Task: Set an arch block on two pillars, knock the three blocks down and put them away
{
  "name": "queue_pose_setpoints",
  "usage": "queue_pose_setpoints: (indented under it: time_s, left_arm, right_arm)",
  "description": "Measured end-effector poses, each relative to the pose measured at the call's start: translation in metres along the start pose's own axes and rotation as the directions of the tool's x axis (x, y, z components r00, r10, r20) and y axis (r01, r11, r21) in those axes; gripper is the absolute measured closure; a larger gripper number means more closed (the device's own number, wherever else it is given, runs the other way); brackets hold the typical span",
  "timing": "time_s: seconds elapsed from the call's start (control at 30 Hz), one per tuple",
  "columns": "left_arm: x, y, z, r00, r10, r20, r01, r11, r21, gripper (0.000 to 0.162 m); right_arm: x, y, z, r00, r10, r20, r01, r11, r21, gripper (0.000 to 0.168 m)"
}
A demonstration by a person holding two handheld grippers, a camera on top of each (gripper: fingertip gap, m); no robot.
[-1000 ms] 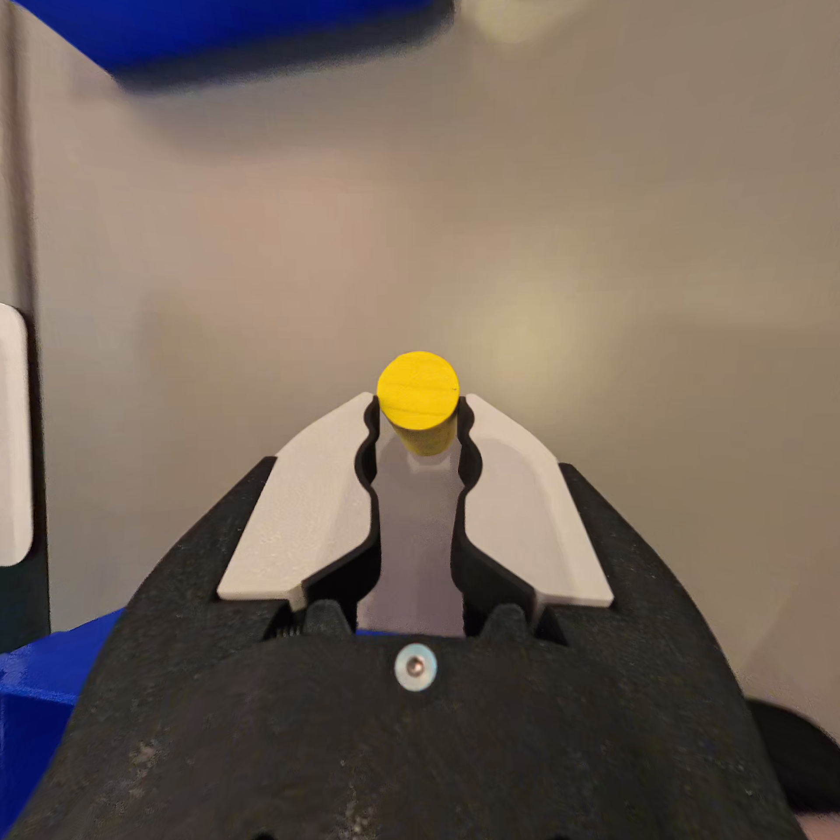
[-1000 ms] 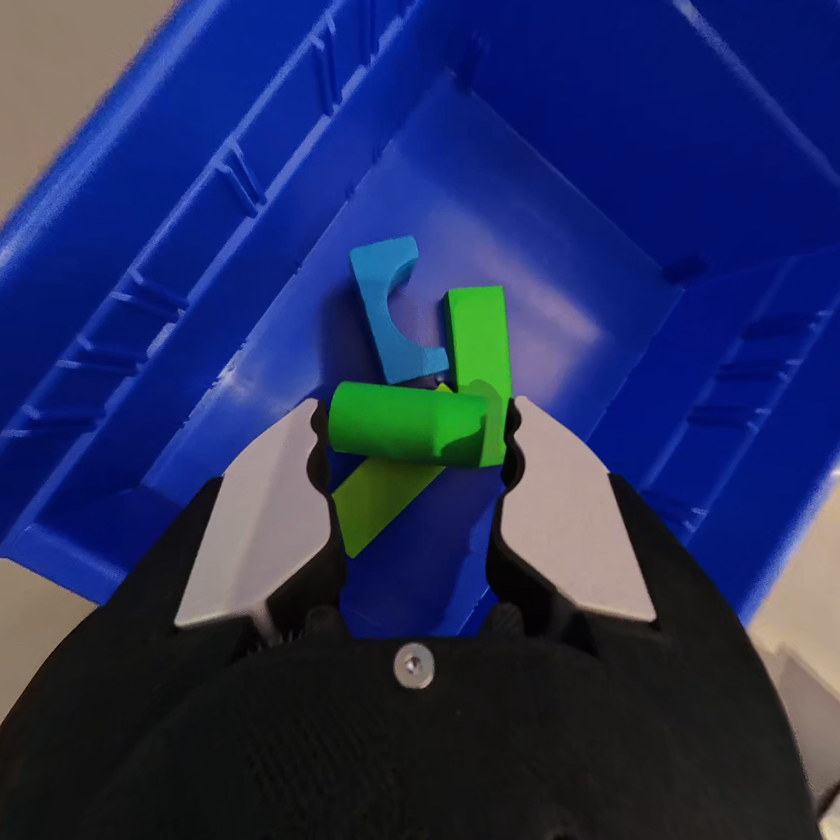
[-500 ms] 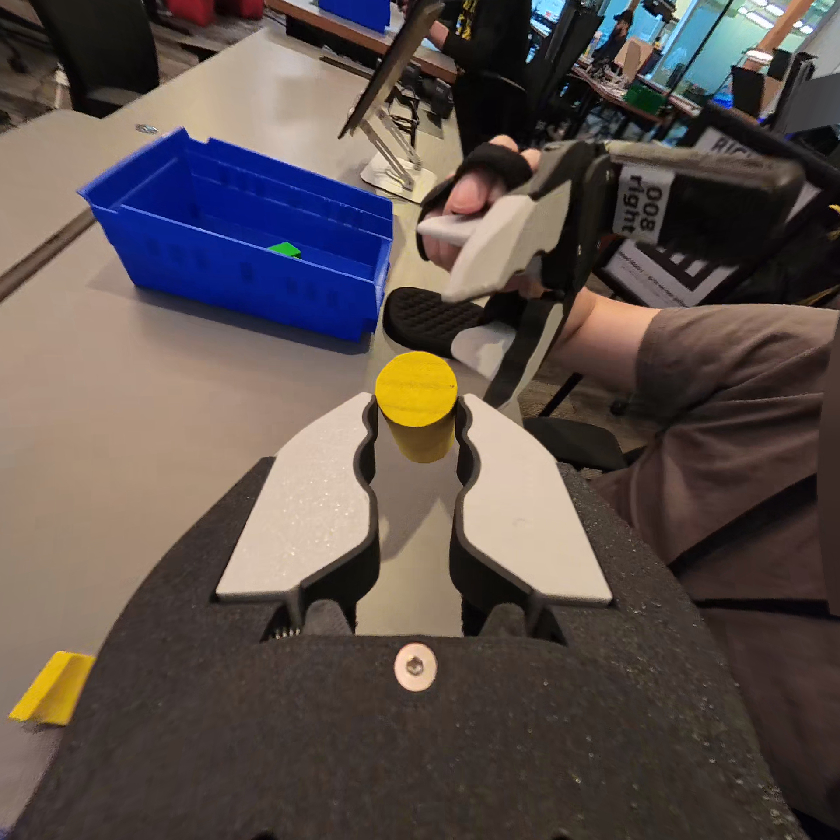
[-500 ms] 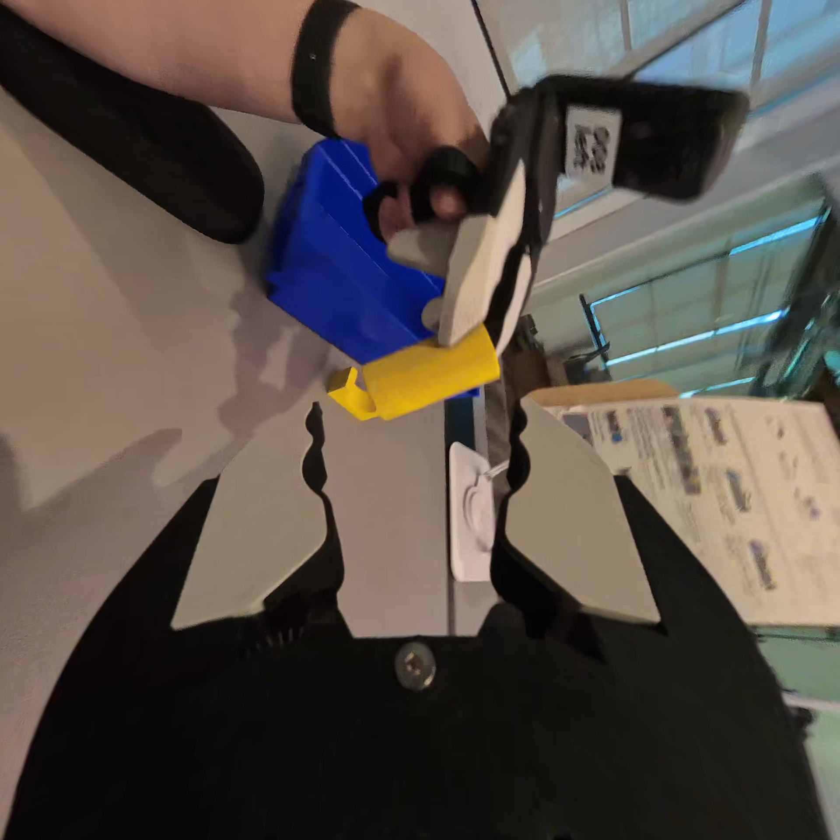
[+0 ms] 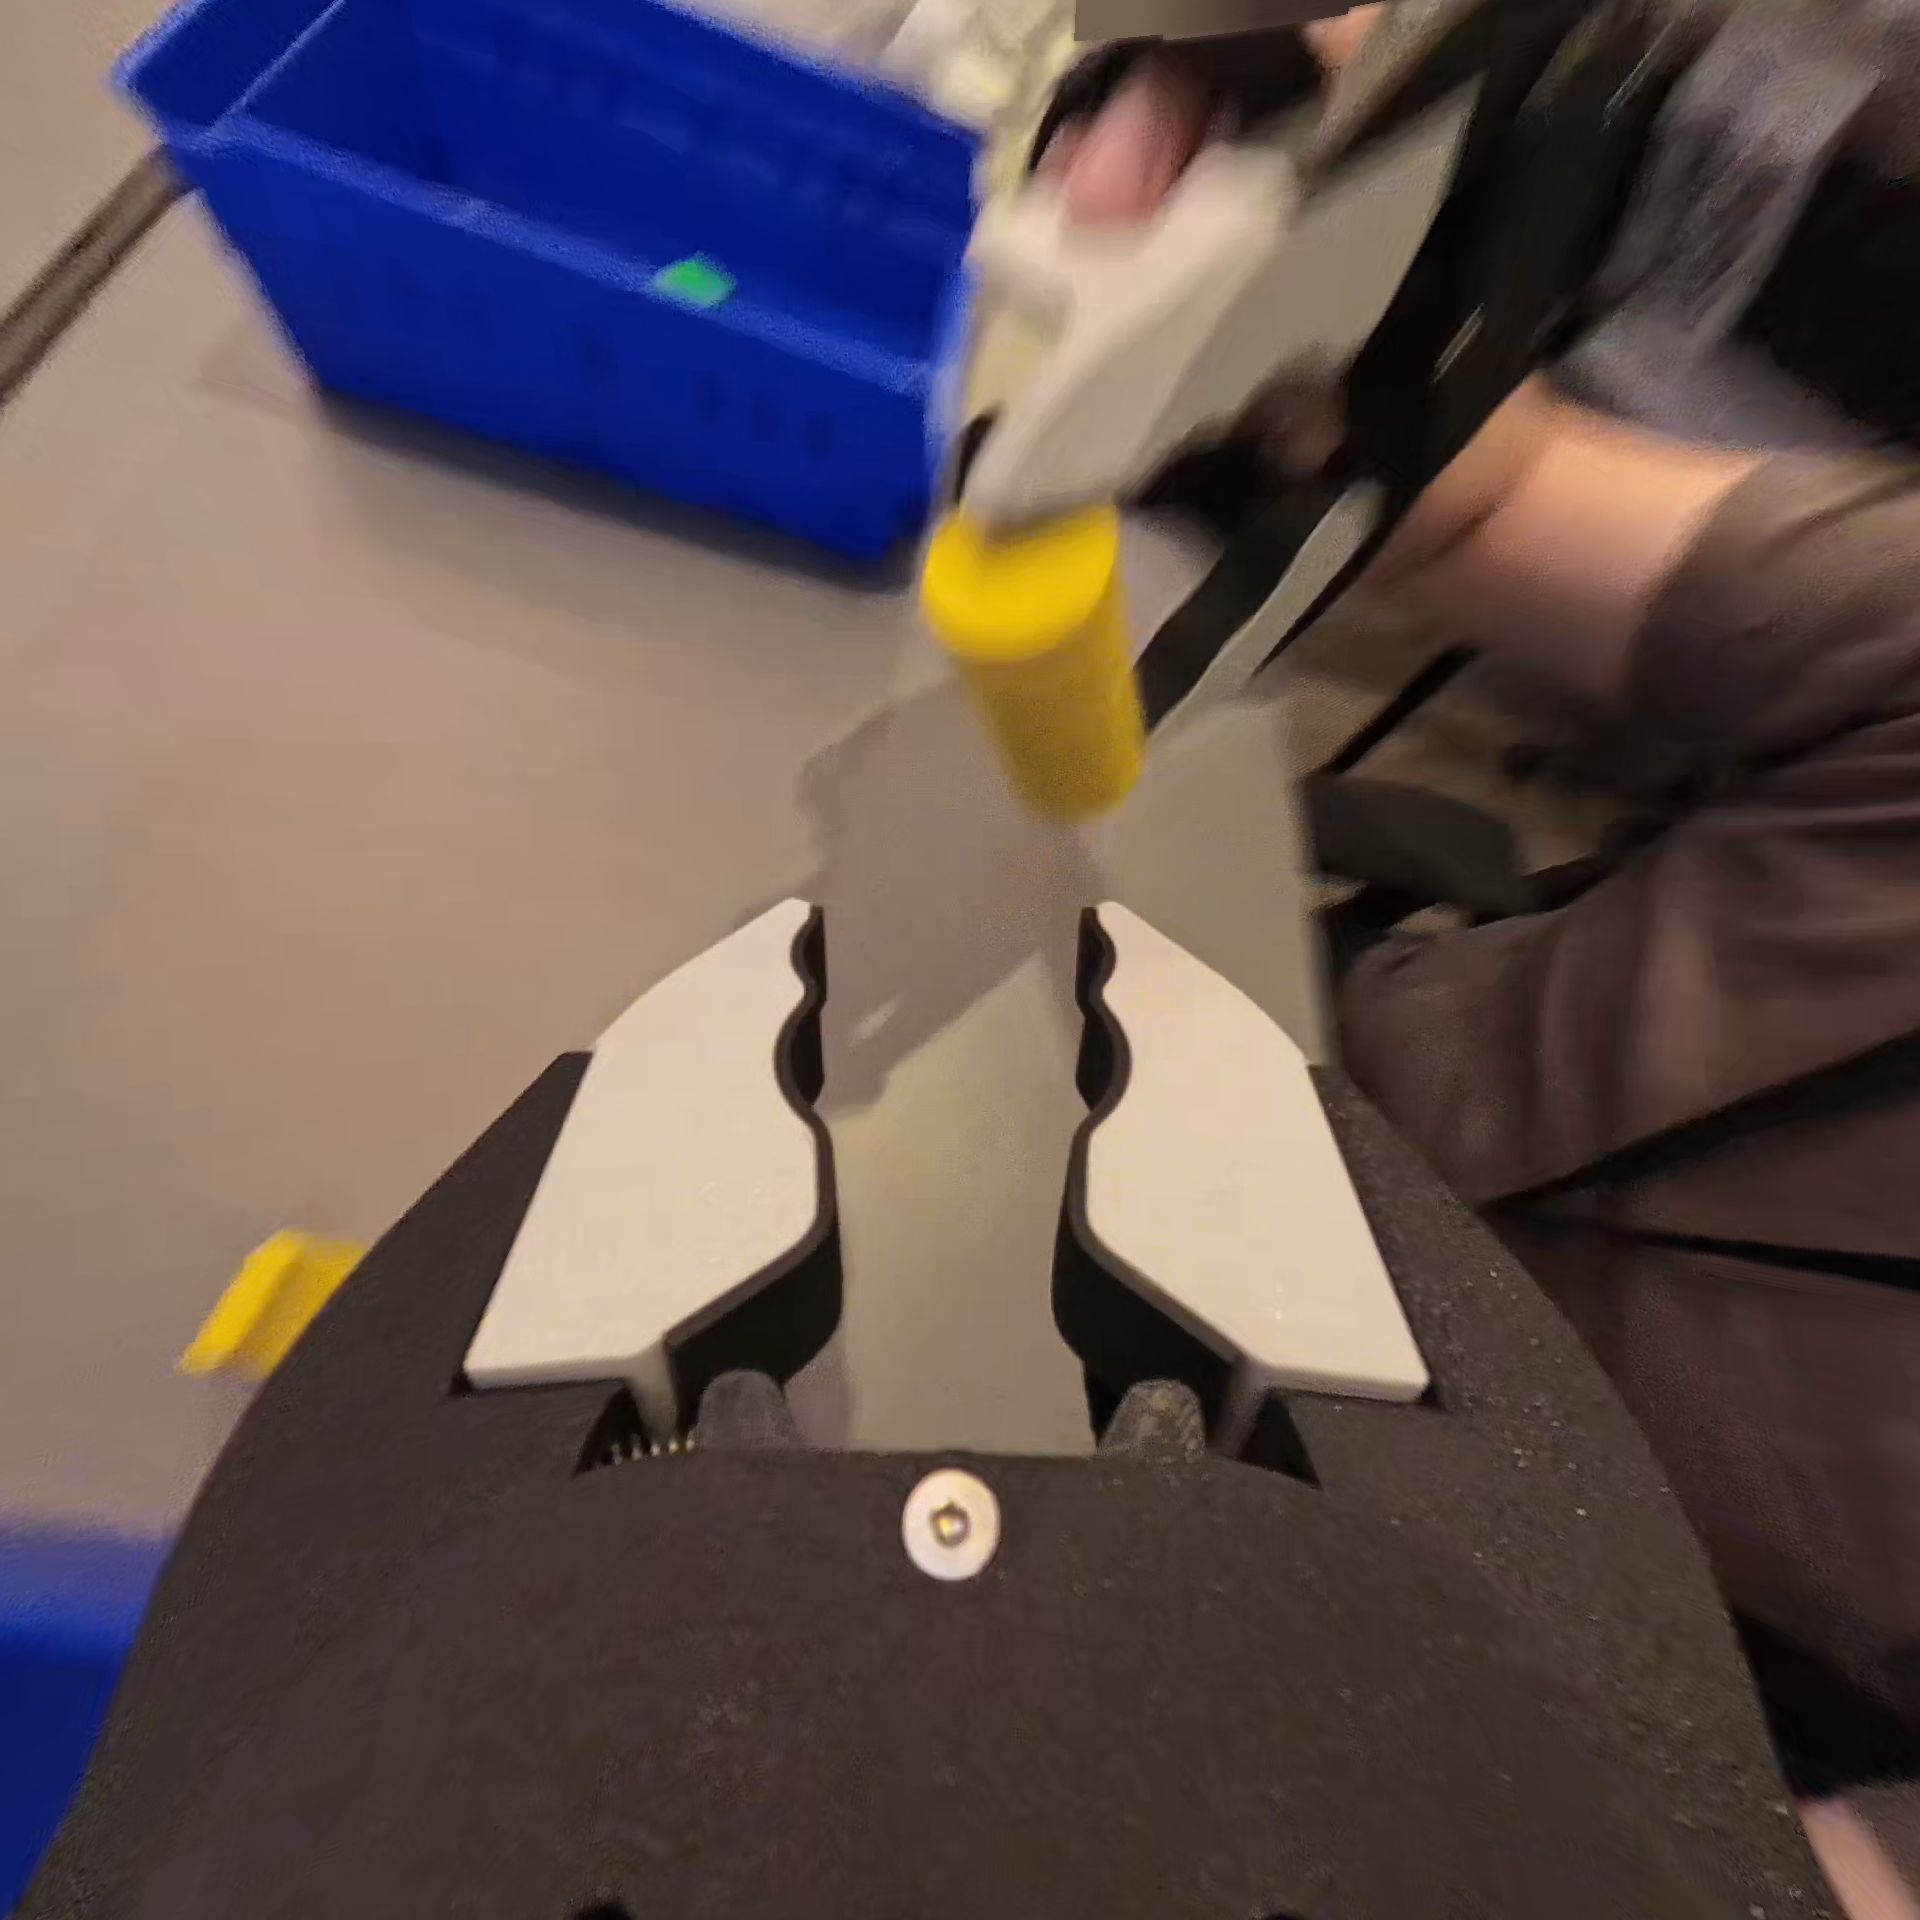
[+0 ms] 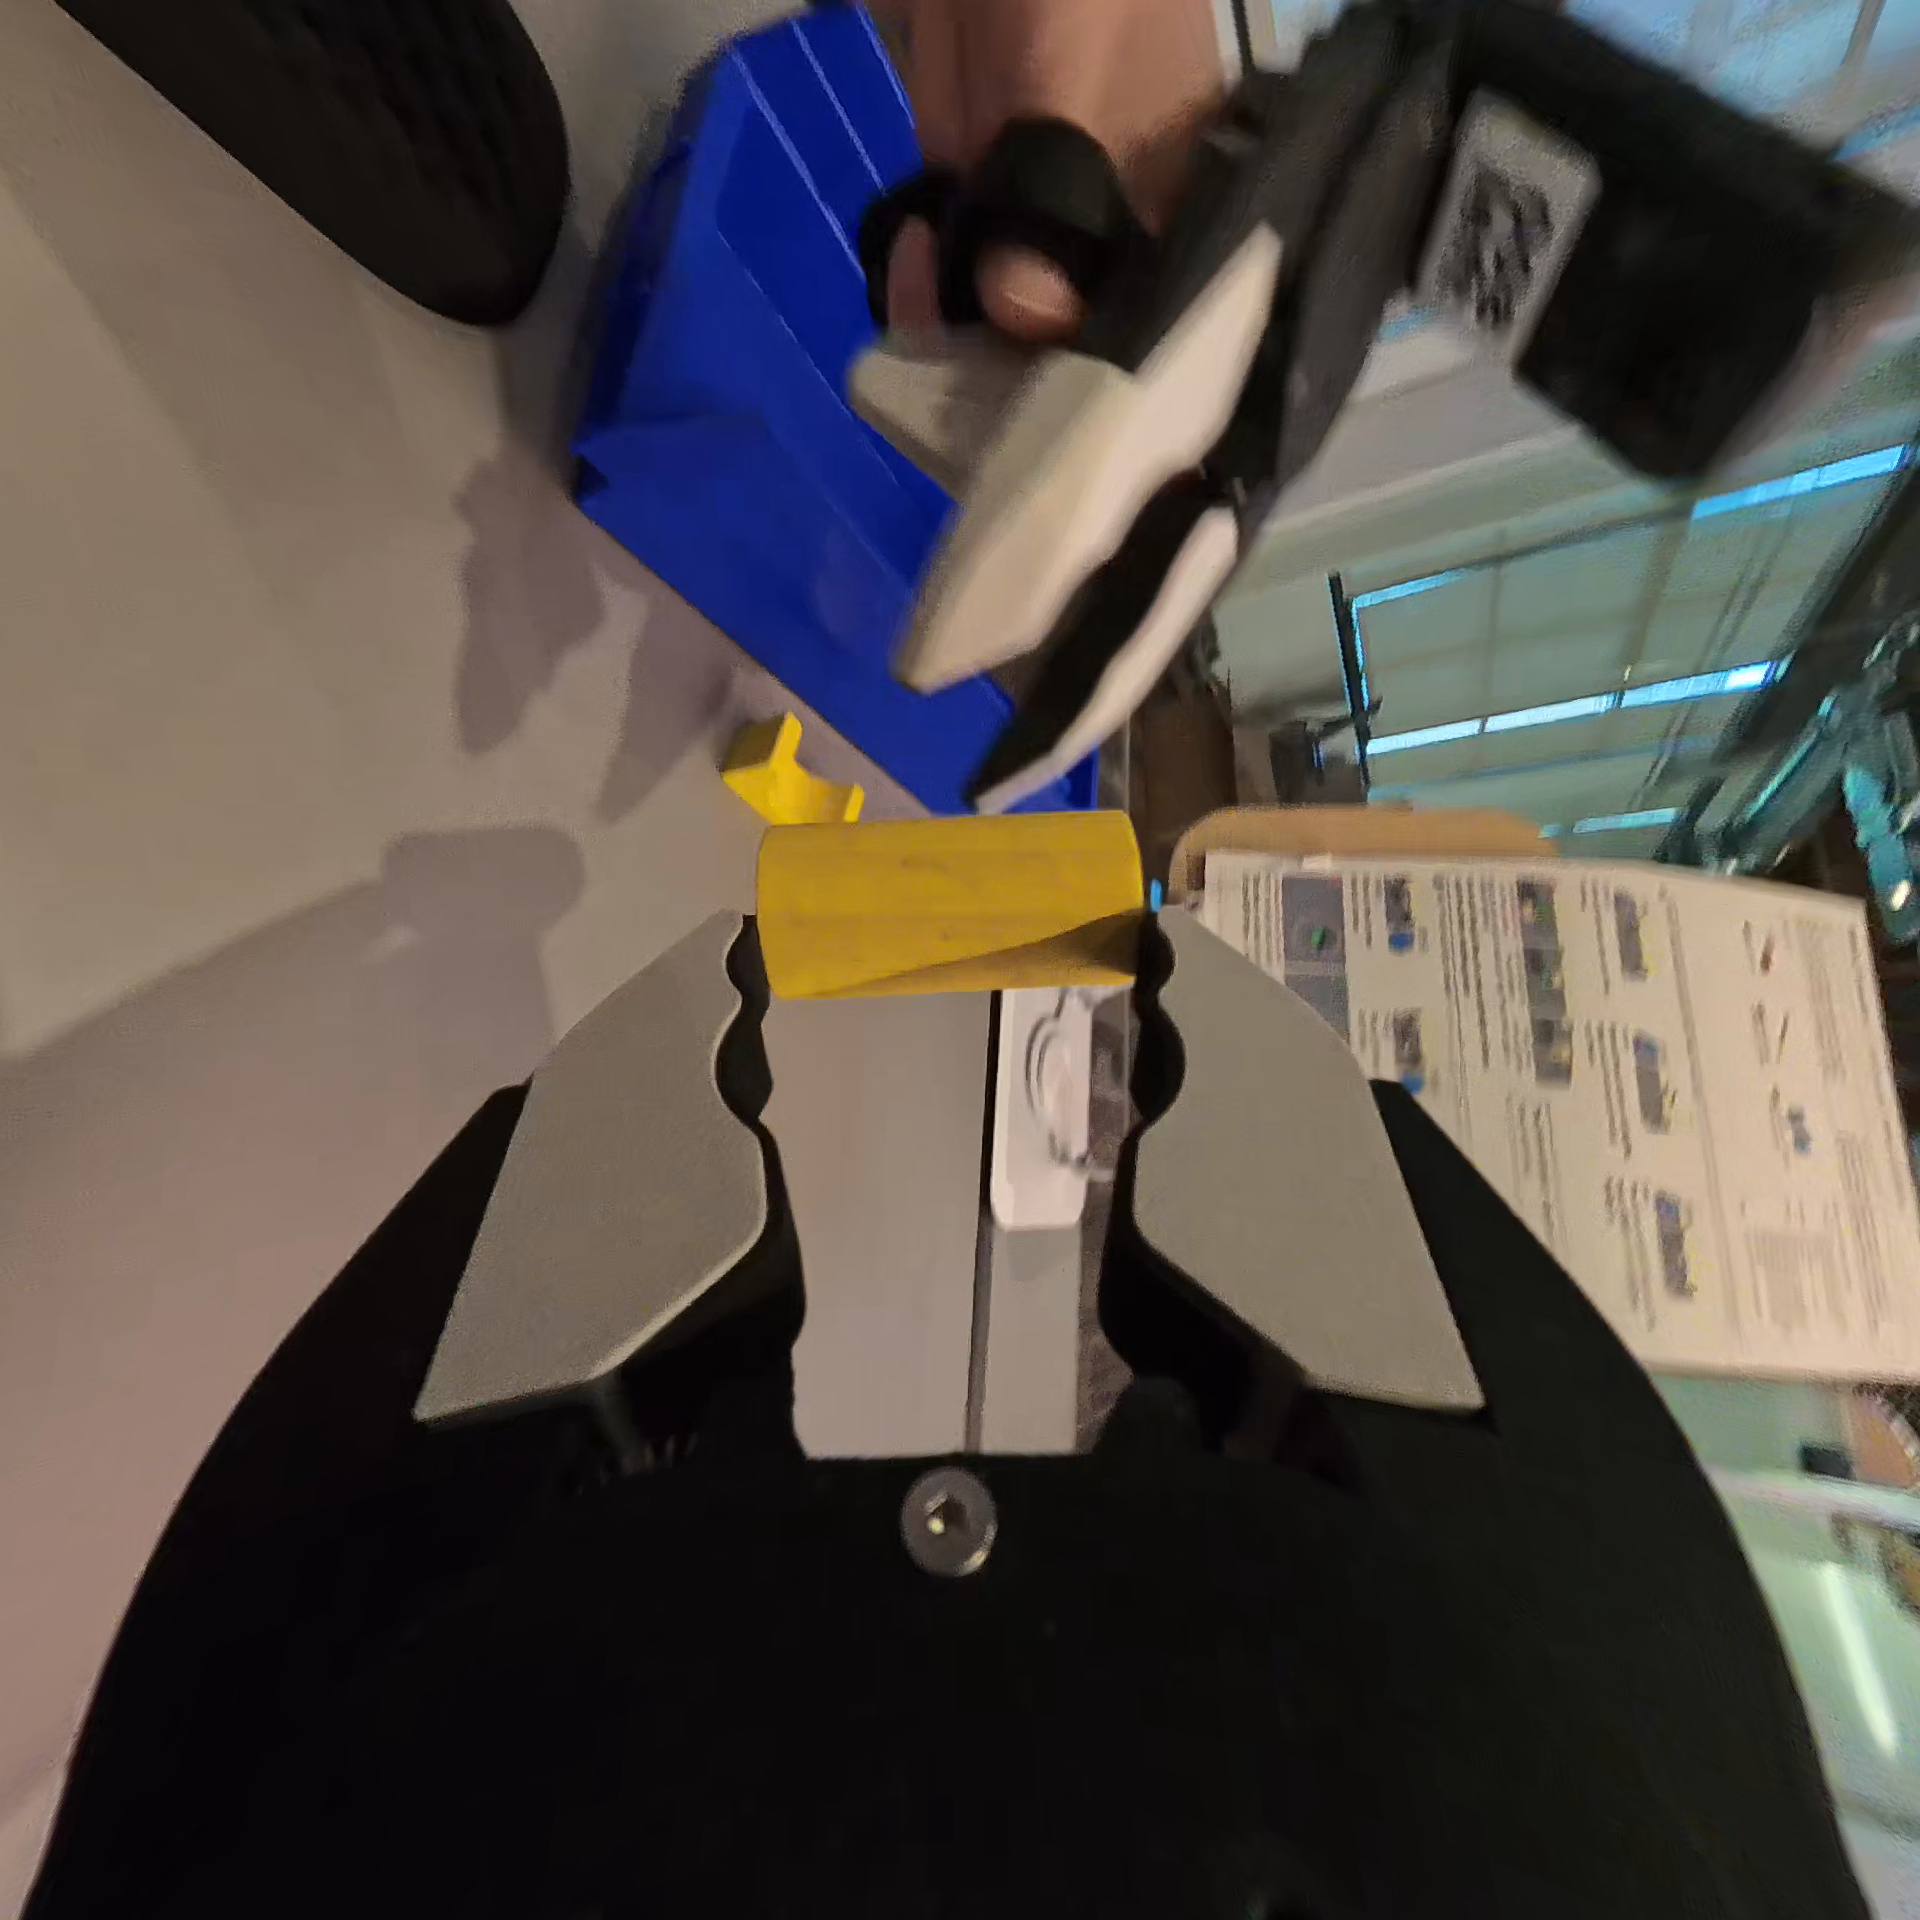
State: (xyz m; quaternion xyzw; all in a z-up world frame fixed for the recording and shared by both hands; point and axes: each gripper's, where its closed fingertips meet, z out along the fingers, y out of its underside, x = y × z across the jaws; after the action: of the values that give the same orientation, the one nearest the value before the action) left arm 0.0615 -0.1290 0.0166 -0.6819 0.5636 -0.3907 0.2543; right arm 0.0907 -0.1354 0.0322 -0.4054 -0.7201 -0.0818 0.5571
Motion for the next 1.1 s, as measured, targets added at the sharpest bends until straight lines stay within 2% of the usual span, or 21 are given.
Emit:
queue_pose_setpoints:
  time_s: [0.07,0.1,0.2,0.27,0.33,0.47,0.53,0.7,0.93,1.1]
  left_arm:
    - [-0.027,0.029,-0.002,0.972,0.093,0.216,-0.05,0.979,-0.199,0.117]
    - [-0.04,0.045,-0.003,0.942,0.149,0.3,-0.05,0.948,-0.313,0.122]
    - [-0.076,0.08,-0.003,0.839,0.329,0.433,-0.031,0.824,-0.566,0.126]
    - [-0.095,0.092,0.002,0.793,0.399,0.461,-0.009,0.764,-0.645,0.126]
    - [-0.102,0.11,0.009,0.802,0.405,0.44,0.036,0.702,-0.711,0.124]
    - [-0.124,0.134,0.004,0.755,0.504,0.42,0.081,0.564,-0.822,0.121]
    - [-0.133,0.138,0.003,0.735,0.545,0.402,0.068,0.532,-0.844,0.127]
    - [-0.143,0.151,0.001,0.746,0.538,0.393,0.116,0.475,-0.872,0.128]
    - [-0.151,0.155,-0.005,0.707,0.594,0.384,0.179,0.375,-0.909,0.14]
    - [-0.154,0.156,0.007,0.7,0.629,0.338,0.155,0.328,-0.932,0.14]
  right_arm:
    - [0.014,0.03,-0.013,0.993,0.106,-0.047,-0.109,0.992,-0.057,0.099]
    - [0.023,0.051,-0.021,0.983,0.167,-0.081,-0.175,0.981,-0.09,0.099]
    - [0.047,0.132,-0.053,0.892,0.41,-0.193,-0.444,0.874,-0.196,0.099]
    - [0.052,0.188,-0.078,0.796,0.543,-0.269,-0.601,0.761,-0.243,0.099]
    - [0.046,0.236,-0.099,0.687,0.654,-0.317,-0.726,0.633,-0.268,0.099]
    - [0.015,0.304,-0.126,0.491,0.787,-0.372,-0.866,0.398,-0.301,0.1]
    - [-0.003,0.321,-0.129,0.46,0.812,-0.358,-0.875,0.348,-0.336,0.131]
    - [-0.024,0.341,-0.126,0.442,0.818,-0.367,-0.872,0.296,-0.389,0.13]
    - [-0.03,0.346,-0.12,0.465,0.808,-0.363,-0.857,0.306,-0.416,0.129]
    - [-0.034,0.349,-0.123,0.452,0.815,-0.362,-0.861,0.293,-0.416,0.128]
